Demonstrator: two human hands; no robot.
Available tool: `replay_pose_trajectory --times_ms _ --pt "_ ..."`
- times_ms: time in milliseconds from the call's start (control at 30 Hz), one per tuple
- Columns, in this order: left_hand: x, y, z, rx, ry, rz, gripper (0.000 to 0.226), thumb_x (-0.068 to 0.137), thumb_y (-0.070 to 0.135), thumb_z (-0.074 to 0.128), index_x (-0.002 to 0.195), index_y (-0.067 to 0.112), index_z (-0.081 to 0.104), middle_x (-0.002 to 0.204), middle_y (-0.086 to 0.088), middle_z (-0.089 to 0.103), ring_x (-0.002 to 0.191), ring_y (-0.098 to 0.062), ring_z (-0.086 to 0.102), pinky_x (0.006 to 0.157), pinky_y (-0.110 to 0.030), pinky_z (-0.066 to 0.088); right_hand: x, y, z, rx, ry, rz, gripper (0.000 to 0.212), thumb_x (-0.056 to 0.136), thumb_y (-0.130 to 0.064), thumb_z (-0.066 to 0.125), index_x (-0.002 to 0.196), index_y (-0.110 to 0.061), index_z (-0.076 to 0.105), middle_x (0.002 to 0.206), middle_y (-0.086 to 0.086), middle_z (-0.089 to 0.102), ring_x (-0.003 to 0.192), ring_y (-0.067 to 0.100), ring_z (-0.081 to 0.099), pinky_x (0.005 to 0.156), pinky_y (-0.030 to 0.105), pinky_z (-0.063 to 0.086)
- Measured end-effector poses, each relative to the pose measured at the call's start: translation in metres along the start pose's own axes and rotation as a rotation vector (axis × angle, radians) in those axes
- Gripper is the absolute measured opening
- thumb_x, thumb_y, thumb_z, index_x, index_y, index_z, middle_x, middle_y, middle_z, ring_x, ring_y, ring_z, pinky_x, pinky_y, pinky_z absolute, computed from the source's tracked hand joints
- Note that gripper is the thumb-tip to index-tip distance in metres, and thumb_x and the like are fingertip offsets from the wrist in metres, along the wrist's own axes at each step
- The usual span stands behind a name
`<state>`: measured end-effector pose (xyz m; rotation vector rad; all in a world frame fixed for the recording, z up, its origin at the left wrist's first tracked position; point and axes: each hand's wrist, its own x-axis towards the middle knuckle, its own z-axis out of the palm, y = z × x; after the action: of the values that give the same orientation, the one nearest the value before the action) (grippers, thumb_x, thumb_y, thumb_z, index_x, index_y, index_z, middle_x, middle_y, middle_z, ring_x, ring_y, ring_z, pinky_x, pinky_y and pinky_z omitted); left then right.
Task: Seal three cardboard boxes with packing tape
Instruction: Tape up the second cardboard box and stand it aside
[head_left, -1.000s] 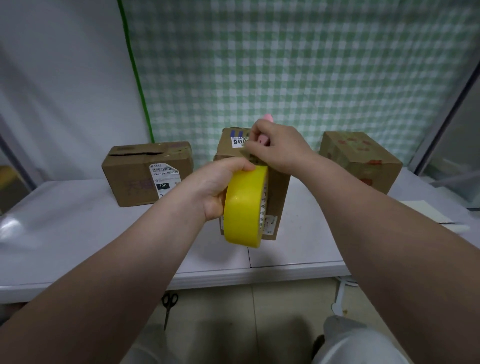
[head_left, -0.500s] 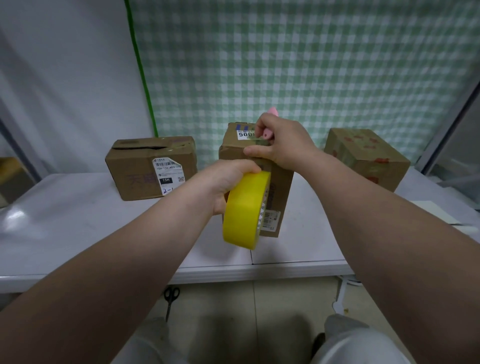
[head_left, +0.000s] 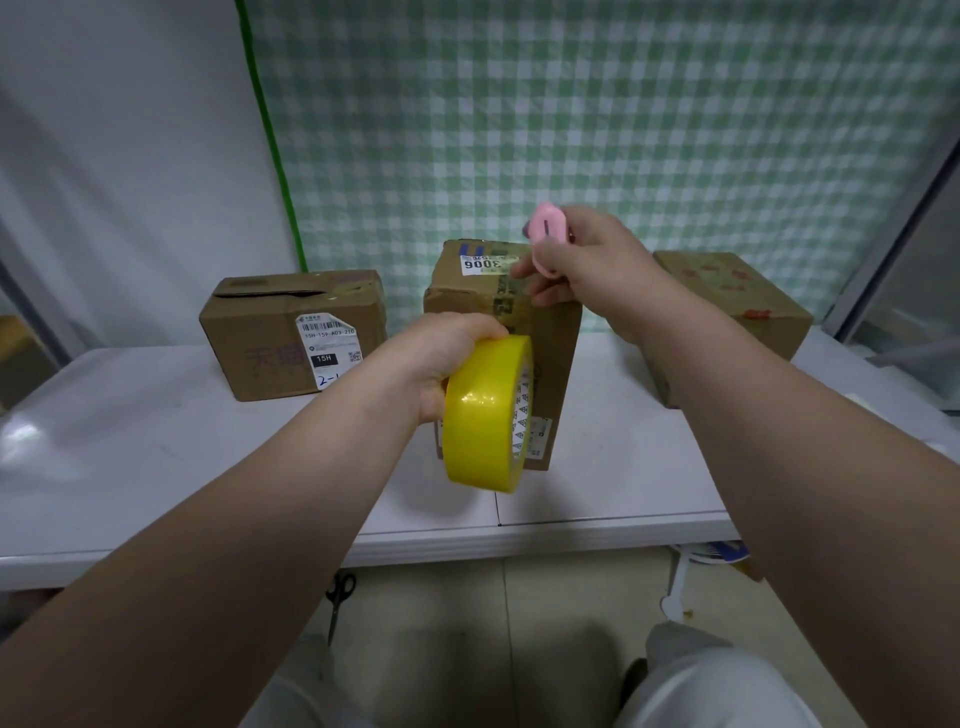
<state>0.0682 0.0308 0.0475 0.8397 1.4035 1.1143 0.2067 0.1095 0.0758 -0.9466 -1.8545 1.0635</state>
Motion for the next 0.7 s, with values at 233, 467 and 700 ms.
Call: replay_pose_trajectory --times_ms 233,467,700 --pt "-0.001 -0.001 -0.001 0.023 -0.033 0.041 0.022 0.090 0.009 0.059 0.112 0.007 0.058 0.074 -0.009 0.062 0.058 -0.019 0.063 0.054 -0.030 0.053 -0.008 0.002 0.000 -0.645 -0.127 -0.136 0.025 0.102 -0.026 0.042 0.092 -0.007 0.056 0.075 -0.004 0.064 0.062 0.009 0.052 0.058 0.024 0.041" --pt "-0.001 -0.002 -0.001 0.010 -0.045 0.054 0.019 0.090 0.006 0.058 0.109 0.007 0.058 0.074 -0.009 0.062 0.058 -0.018 0.062 0.050 -0.027 0.055 -0.011 -0.002 0.006 -1.051 -0.243 -0.242 0.035 0.101 -0.029 0.041 0.085 -0.002 0.058 0.080 0.009 0.052 0.069 0.020 0.044 0.058 0.034 0.030" --pt "0.000 -0.003 -0.002 0.014 -0.043 0.058 0.018 0.089 0.006 0.059 0.107 0.007 0.058 0.074 -0.010 0.062 0.057 -0.018 0.063 0.050 -0.027 0.056 -0.007 -0.008 0.012 -1.200 -0.275 -0.218 0.034 0.101 -0.034 0.039 0.074 -0.015 0.048 0.072 0.001 0.045 0.067 0.017 0.043 0.062 0.031 0.032"
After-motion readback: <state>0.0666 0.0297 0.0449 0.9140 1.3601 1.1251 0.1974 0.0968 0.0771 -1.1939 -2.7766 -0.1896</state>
